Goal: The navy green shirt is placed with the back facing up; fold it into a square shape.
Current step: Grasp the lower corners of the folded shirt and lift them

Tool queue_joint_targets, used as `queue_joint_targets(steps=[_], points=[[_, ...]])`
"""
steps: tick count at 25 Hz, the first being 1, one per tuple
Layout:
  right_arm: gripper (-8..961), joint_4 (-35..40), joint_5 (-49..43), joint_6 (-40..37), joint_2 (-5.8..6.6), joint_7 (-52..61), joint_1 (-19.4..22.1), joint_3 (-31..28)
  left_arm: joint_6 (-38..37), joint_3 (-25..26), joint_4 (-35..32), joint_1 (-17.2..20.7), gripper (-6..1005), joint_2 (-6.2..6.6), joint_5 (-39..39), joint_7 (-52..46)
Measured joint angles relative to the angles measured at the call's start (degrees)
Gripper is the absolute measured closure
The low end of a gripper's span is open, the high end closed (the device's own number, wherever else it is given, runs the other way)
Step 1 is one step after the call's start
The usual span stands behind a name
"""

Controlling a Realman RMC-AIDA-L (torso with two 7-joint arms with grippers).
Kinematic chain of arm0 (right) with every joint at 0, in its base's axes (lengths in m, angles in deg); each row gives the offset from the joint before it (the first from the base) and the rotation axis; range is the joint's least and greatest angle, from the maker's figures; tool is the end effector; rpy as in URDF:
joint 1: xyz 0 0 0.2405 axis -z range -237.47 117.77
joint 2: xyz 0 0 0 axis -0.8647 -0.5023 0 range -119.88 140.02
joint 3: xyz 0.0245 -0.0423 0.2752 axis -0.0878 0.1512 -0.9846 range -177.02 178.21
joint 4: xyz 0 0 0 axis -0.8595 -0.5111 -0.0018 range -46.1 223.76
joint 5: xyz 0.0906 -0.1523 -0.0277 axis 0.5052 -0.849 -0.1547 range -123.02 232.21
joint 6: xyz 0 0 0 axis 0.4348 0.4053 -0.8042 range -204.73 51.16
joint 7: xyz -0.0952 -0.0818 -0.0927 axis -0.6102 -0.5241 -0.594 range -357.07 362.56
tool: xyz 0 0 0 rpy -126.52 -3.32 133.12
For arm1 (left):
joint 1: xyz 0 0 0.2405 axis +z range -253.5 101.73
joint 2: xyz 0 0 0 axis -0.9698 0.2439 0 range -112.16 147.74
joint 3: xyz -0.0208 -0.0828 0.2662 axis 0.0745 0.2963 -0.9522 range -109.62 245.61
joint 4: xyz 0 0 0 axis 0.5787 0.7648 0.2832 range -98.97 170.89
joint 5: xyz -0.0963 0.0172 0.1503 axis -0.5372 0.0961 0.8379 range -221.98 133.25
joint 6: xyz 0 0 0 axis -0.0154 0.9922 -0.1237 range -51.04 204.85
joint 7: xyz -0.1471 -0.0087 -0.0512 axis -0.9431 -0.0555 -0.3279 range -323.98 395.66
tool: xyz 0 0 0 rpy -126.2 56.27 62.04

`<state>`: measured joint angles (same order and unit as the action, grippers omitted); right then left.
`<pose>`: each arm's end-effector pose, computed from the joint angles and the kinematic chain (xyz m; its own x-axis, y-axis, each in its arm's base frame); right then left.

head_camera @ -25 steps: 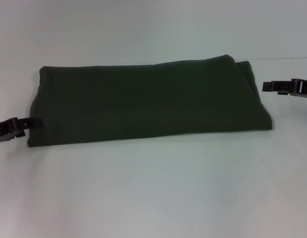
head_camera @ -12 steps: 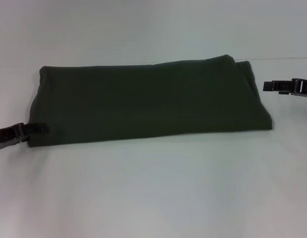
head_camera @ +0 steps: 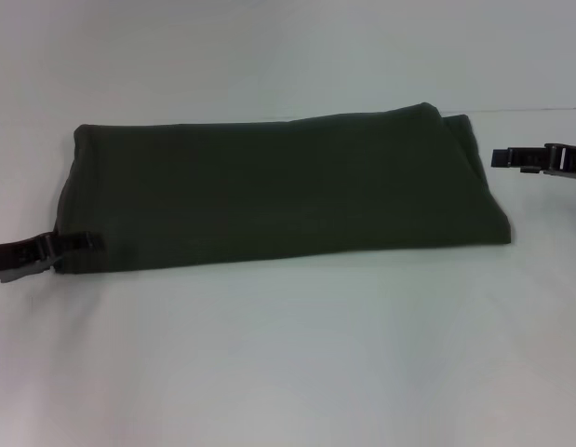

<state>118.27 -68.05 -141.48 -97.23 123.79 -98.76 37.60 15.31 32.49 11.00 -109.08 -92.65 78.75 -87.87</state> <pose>0.3079 0.4127 0.0560 0.3682 -0.7299 -0.5760 -0.9297 -0.2836 -0.2349 -0.3504 0.3681 0.0187 0.1525 0.7994 0.5811 0.9863 -0.0859 -0.1407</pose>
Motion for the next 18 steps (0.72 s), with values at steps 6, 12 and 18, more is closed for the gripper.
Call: queue_joint_targets(steps=[6, 12, 18], points=[[267, -0.5, -0.1, 0.4, -0.01, 0.1, -0.4, 0.3, 0.6, 0.0, 0.0, -0.1, 276, 0.01, 0.0, 0.2], [266, -0.5, -0.1, 0.4, -0.01, 0.1, -0.5, 0.6, 1.2, 0.0, 0.0, -0.1, 310, 0.06, 0.1, 0.8], [266, -0.5, -0.1, 0.4, -0.01, 0.3, -0.6, 0.6, 1.9, -0.5, 0.0, 0.1, 535, 0.00, 0.1, 0.8]])
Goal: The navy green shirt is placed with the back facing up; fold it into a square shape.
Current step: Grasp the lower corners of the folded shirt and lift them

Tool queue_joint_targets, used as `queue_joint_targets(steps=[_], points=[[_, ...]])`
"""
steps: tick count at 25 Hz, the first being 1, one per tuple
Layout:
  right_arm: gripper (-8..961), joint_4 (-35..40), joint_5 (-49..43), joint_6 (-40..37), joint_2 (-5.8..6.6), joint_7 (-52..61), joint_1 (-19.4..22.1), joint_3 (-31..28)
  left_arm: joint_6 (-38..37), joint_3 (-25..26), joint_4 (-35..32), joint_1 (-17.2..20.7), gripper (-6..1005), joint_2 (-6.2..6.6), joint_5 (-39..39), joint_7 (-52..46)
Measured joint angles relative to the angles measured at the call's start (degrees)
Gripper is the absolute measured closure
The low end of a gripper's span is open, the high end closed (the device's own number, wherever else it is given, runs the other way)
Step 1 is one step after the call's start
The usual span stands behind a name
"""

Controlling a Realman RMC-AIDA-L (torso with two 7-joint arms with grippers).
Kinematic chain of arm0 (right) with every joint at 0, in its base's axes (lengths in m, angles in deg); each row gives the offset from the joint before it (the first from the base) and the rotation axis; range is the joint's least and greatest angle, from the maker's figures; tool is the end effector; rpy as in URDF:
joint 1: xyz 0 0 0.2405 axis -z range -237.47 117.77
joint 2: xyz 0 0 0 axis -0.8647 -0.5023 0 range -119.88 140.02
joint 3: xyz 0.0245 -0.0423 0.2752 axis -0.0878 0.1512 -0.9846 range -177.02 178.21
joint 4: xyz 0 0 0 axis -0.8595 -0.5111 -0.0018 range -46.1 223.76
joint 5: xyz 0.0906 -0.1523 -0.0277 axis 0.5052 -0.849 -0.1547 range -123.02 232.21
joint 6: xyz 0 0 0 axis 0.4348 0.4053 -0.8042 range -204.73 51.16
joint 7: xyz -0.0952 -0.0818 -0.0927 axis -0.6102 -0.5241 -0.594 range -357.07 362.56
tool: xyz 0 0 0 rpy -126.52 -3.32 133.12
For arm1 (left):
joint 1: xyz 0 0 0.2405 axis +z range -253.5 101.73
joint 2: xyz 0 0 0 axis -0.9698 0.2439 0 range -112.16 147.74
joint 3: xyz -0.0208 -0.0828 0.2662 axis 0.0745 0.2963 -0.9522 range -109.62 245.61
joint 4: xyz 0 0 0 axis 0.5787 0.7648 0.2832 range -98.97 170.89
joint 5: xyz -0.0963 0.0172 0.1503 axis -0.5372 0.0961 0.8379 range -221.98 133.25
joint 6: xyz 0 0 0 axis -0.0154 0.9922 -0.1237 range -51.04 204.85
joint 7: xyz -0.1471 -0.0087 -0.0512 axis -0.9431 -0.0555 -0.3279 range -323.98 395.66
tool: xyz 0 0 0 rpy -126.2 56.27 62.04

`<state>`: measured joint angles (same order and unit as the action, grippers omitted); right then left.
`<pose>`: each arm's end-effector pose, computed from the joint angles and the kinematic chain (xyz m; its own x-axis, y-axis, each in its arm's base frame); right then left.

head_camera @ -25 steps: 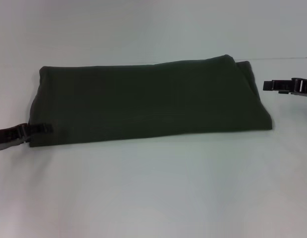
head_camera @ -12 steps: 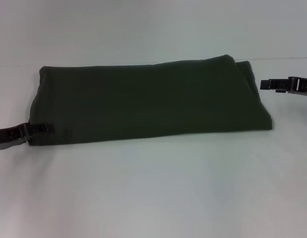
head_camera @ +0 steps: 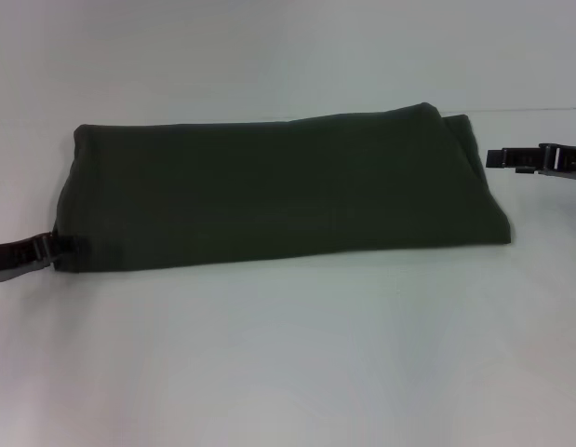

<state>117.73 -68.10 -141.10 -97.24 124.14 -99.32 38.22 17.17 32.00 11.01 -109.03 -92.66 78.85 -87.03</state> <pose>0.3053 0.4146 0.0531 0.3693 -0.7351 -0.5685 -0.9293 -0.2860 -0.2339 -0.3545 0.3697 0.0199 0.1730 0.7919 0.5857 0.9808 -0.0845 -0.1755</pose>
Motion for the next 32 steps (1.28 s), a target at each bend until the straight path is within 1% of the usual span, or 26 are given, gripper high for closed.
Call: queue_joint_targets(steps=[5, 10, 13, 16, 18, 24, 29, 31, 32], points=[[267, 0.0, 0.0, 0.0, 0.00, 0.1, 0.0, 0.0, 1.3, -1.4, 0.0, -0.1, 570, -0.27, 0.0, 0.0], [267, 0.0, 0.0, 0.0, 0.00, 0.1, 0.0, 0.0, 1.9, -1.6, 0.0, -0.4, 592, -0.57, 0.0, -0.1], [266, 0.0, 0.0, -0.2, 0.00, 0.2, 0.0, 0.0, 2.3, -2.2, 0.7, -0.6, 593, -0.12, 0.1, -1.4], [266, 0.0, 0.0, -0.2, -0.05, 0.2, 0.0, 0.0, 2.9, -2.7, 1.5, -0.7, 624, 0.41, 0.1, -2.3], [267, 0.0, 0.0, -0.2, -0.06, 0.2, 0.0, 0.0, 2.9, -2.7, 1.6, -0.7, 644, 0.44, 0.1, -2.3], [266, 0.0, 0.0, -0.1, -0.09, 0.3, 0.0, 0.0, 3.0, -2.8, 1.5, -0.8, 859, 0.47, 0.2, -2.2], [267, 0.0, 0.0, -0.1, -0.09, 0.5, -0.3, 0.0, 3.0, -2.8, 1.4, -0.8, 996, 0.50, 0.2, -2.1], [267, 0.0, 0.0, -0.4, 0.04, 1.8, -0.7, 0.5, 3.0, -2.8, 1.3, -0.8, 996, 0.50, 0.2, -2.0], [267, 0.0, -0.2, -0.5, 0.32, 3.0, -1.0, 1.4, 3.0, -2.8, 1.3, -0.8, 996, 0.50, 0.2, -2.0]])
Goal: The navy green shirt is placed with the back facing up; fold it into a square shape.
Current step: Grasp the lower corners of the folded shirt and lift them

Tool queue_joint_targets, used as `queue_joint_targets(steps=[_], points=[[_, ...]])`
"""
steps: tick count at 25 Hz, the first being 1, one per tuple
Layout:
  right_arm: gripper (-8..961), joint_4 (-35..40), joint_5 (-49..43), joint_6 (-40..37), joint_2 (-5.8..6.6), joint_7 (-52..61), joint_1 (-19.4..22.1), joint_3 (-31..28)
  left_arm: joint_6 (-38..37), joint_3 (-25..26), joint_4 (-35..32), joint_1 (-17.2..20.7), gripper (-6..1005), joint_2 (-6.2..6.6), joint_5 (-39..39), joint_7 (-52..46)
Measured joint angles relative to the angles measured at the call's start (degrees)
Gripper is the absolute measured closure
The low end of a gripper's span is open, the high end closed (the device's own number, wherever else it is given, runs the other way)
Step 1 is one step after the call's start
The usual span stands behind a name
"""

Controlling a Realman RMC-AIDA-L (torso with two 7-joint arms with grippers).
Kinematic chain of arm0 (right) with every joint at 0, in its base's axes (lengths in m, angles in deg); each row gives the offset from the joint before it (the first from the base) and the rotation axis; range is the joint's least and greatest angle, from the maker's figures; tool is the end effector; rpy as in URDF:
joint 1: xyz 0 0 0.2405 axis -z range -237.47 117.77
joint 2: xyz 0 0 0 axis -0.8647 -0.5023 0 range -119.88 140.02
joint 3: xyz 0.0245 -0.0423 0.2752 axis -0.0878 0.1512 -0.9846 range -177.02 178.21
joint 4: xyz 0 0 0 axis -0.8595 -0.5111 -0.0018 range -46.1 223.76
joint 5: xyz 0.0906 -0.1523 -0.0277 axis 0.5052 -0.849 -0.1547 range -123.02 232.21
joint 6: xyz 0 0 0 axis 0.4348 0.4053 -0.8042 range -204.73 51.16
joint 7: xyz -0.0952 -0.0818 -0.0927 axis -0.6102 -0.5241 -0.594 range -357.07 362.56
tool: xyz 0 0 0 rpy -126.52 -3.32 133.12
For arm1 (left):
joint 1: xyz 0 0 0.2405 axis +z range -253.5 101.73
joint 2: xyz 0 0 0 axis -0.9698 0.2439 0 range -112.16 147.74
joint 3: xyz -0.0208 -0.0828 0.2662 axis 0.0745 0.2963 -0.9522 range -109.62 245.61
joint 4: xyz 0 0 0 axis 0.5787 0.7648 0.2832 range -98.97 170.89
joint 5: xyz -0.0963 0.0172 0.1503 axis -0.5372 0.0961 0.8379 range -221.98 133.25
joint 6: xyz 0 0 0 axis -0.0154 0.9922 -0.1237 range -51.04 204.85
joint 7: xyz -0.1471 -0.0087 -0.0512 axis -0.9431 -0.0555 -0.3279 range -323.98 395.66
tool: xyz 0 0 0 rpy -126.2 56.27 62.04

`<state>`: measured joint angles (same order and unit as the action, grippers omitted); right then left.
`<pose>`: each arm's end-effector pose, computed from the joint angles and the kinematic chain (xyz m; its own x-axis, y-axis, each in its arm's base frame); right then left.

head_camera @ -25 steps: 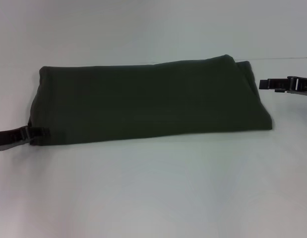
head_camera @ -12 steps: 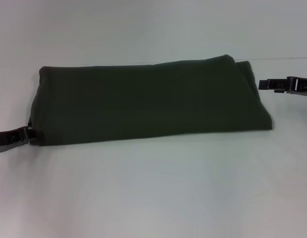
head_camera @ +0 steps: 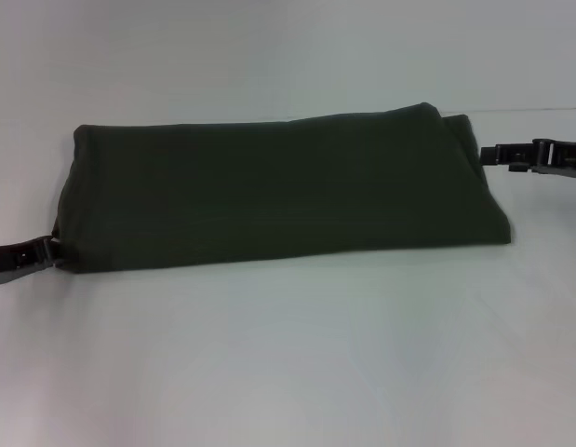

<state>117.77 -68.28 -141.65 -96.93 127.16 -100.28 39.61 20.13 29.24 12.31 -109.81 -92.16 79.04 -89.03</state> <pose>0.2984 0.4181 0.0521 0.3504 -0.7532 -0.5567 -0.9366 -0.2775 -0.2139 -0.3578 0.3735 0.0180 0.1688 0.8025 0.5723 0.9765 -0.0574 -0.2076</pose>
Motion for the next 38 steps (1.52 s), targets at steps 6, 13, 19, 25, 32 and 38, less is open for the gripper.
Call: queue_joint_targets(steps=[6, 13, 19, 25, 32, 38], points=[[269, 0.1, -7.1, -0.1, 1.56, 9.4, -3.3, 4.2, 0.0, 0.0, -0.2, 0.0, 997, 0.00, 0.0, 0.2], [275, -0.2, -16.0, 2.5, 0.45, 13.4, -5.8, 4.6, 0.4, -0.1, -0.3, -0.1, 996, -0.01, 0.0, 0.3], [277, -2.3, -19.1, 4.8, -0.49, 13.8, -6.9, 4.6, 0.6, -0.1, -0.3, -0.1, 997, 0.01, 0.0, 0.4], [279, -3.5, -20.8, 7.2, -1.46, 13.7, -6.8, 4.7, 0.7, -0.1, -0.3, -0.1, 997, 0.05, 0.0, 0.7], [281, -4.5, -21.0, 8.5, -2.03, 13.3, -6.8, 4.7, 0.8, -0.1, -0.2, -0.1, 996, 0.09, 0.0, 1.0], [282, -4.5, -21.0, 9.0, -2.97, 13.3, -6.8, 4.7, 0.9, -0.1, -0.1, -0.1, 996, 0.09, 0.0, 1.0]])
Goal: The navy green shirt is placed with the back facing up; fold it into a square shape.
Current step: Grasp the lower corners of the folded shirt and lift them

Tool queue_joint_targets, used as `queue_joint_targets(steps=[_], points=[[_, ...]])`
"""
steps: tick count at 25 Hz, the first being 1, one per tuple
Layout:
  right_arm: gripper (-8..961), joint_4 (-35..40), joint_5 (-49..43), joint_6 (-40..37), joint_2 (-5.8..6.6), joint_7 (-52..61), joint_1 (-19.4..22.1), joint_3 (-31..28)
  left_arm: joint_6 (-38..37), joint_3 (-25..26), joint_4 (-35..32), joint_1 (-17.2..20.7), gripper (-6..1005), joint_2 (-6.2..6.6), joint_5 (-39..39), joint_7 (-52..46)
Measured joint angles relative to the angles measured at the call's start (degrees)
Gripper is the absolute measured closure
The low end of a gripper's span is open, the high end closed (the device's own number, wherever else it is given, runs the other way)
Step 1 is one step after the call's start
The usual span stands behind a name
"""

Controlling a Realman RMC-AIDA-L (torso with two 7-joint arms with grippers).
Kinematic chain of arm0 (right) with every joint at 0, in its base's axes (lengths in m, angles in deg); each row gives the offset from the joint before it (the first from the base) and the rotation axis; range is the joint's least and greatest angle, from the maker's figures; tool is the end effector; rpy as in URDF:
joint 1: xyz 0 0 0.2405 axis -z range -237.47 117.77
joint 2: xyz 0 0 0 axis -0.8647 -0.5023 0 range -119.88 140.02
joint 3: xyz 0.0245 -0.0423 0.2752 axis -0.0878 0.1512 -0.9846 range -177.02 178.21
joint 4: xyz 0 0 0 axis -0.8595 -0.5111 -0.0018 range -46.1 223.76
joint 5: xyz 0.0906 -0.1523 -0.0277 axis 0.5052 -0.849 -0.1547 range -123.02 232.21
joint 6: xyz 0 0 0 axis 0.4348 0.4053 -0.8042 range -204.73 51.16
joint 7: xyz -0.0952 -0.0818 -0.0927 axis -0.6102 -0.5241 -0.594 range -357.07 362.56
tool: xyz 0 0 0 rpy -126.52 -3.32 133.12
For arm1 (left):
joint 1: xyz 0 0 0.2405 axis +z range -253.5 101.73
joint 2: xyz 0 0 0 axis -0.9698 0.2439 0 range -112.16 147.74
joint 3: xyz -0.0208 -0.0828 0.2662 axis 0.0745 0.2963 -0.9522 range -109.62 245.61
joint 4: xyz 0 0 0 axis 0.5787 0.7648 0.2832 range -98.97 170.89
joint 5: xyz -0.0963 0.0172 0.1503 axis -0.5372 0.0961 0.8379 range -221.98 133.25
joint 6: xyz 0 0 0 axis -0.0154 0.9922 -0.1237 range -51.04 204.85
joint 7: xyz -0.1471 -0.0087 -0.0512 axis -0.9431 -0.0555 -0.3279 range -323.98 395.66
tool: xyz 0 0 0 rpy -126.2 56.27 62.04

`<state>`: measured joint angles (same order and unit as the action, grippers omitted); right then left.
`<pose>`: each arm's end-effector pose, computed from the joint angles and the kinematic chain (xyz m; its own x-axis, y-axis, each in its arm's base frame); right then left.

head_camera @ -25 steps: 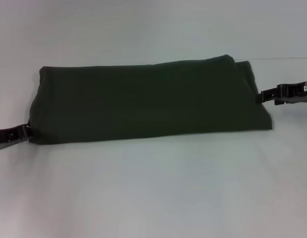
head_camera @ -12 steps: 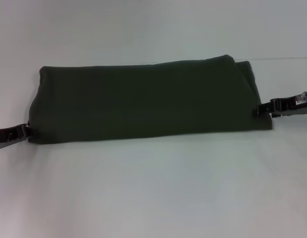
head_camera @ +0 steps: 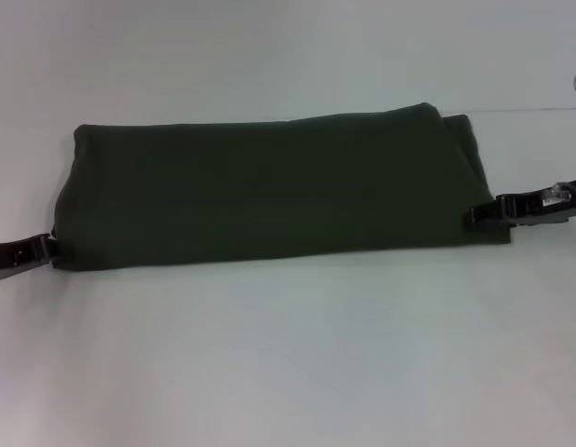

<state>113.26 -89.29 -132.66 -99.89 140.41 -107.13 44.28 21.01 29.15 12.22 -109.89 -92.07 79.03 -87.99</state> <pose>0.3029 0.4247 0.0084 0.3575 -0.8683 -0.3437 -0.8868 -0.2003 -0.4164 -0.3591 0.3755 0.0202 0.1916 0.7952 0.5752 0.9707 -0.0669 -0.2308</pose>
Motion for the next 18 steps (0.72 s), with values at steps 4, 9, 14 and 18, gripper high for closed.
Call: queue_joint_targets(steps=[4, 9, 14, 18], points=[[283, 0.0, 0.0, 0.5, -0.41, -0.1, 0.1, 0.0, 0.0, 0.0, 0.0, 0.1, 996, -0.06, 0.0, 0.0], [284, -0.1, 0.0, 0.7, -0.83, -0.2, 0.4, 0.0, 0.0, 0.0, -0.1, 0.1, 997, -0.16, 0.0, 0.0], [526, -0.1, 0.0, 1.0, -0.90, -0.2, 0.6, 0.0, 0.0, 0.0, -0.1, 0.0, 997, -0.19, 0.0, 0.1], [648, -0.1, 0.0, 1.1, -0.96, -0.2, 0.6, 0.0, 0.0, 0.0, -0.2, 0.0, 997, -0.18, 0.0, 0.1]])
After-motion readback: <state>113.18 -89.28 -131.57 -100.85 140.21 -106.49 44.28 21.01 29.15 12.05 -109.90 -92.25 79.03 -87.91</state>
